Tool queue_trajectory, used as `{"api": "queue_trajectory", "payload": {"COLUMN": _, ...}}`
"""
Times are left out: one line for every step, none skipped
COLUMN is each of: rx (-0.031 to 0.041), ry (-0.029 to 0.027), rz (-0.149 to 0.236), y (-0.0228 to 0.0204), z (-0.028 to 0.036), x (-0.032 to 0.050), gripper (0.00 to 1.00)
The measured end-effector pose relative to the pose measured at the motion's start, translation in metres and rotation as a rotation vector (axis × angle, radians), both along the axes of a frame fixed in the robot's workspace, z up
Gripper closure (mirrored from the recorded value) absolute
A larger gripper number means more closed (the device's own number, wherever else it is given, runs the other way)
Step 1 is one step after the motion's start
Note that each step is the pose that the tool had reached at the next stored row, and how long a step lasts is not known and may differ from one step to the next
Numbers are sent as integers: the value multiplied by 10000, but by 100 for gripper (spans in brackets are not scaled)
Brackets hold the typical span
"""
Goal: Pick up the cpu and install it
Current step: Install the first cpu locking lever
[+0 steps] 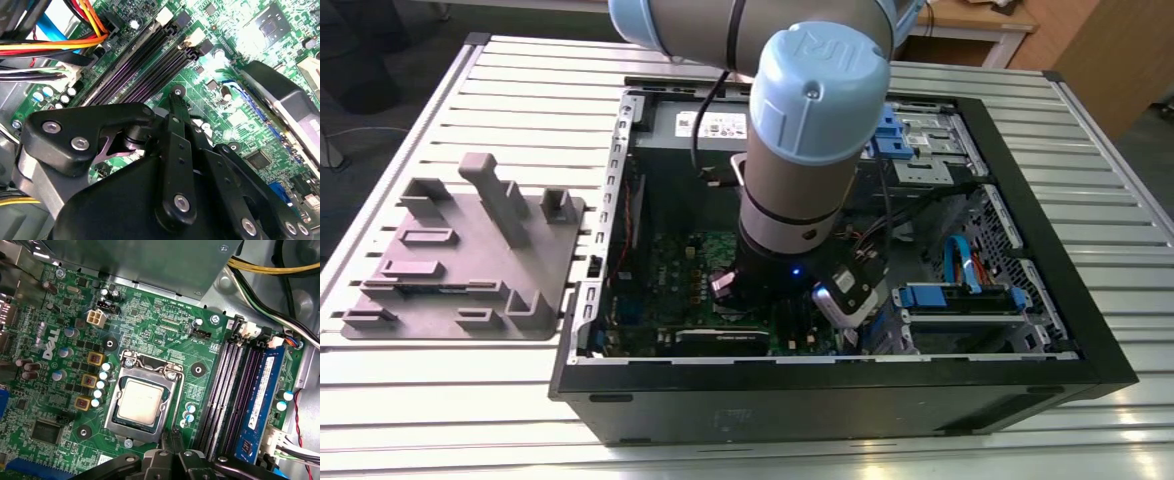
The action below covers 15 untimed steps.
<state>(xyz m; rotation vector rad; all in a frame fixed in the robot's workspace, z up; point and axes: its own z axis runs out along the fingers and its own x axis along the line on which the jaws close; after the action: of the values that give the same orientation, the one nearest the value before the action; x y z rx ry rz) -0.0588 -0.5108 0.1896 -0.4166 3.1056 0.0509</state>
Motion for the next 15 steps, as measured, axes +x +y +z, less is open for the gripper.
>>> {"api": "queue_trajectory", "payload": {"rx": 6, "ry": -2, "rz": 0, "y": 1, "z": 14, "x": 0, "gripper": 89}}
{"api": "queue_trajectory", "payload": {"rx": 7, "ry": -1, "rz": 0, "y": 1, "z": 34, "x": 1, "gripper": 89}}
{"api": "queue_trajectory", "payload": {"rx": 4, "ry": 1, "rz": 0, "y": 0, "z": 56, "x": 0, "gripper": 89}}
{"api": "queue_trajectory", "payload": {"rx": 4, "ry": 0, "rz": 0, "y": 0, "z": 78, "x": 0, "gripper": 89}}
{"api": "queue_trajectory", "payload": {"rx": 5, "ry": 1, "rz": 0, "y": 1, "z": 101, "x": 0, "gripper": 89}}
{"api": "queue_trajectory", "payload": {"rx": 4, "ry": 1, "rz": 0, "y": 0, "z": 127, "x": 0, "gripper": 89}}
{"api": "queue_trajectory", "payload": {"rx": 5, "ry": 1, "rz": 0, "y": 1, "z": 156, "x": 0, "gripper": 89}}
{"api": "queue_trajectory", "payload": {"rx": 4, "ry": 1, "rz": 0, "y": 1, "z": 191, "x": 0, "gripper": 89}}
{"api": "queue_trajectory", "payload": {"rx": 3, "ry": 1, "rz": 0, "y": 0, "z": 229, "x": 0, "gripper": 89}}
{"api": "queue_trajectory", "payload": {"rx": 5, "ry": 1, "rz": 0, "y": 1, "z": 266, "x": 0, "gripper": 89}}
{"api": "queue_trajectory", "payload": {"rx": 5, "ry": 1, "rz": -1, "y": 1, "z": 305, "x": 0, "gripper": 89}}
{"api": "queue_trajectory", "payload": {"rx": 4, "ry": 1, "rz": -1, "y": 0, "z": 345, "x": 0, "gripper": 89}}
{"api": "queue_trajectory", "payload": {"rx": 4, "ry": 1, "rz": 0, "y": 0, "z": 379, "x": 0, "gripper": 89}}
{"api": "queue_trajectory", "payload": {"rx": 5, "ry": 1, "rz": -1, "y": 1, "z": 406, "x": 0, "gripper": 89}}
{"api": "queue_trajectory", "payload": {"rx": 3, "ry": 1, "rz": -1, "y": 0, "z": 421, "x": 0, "gripper": 89}}
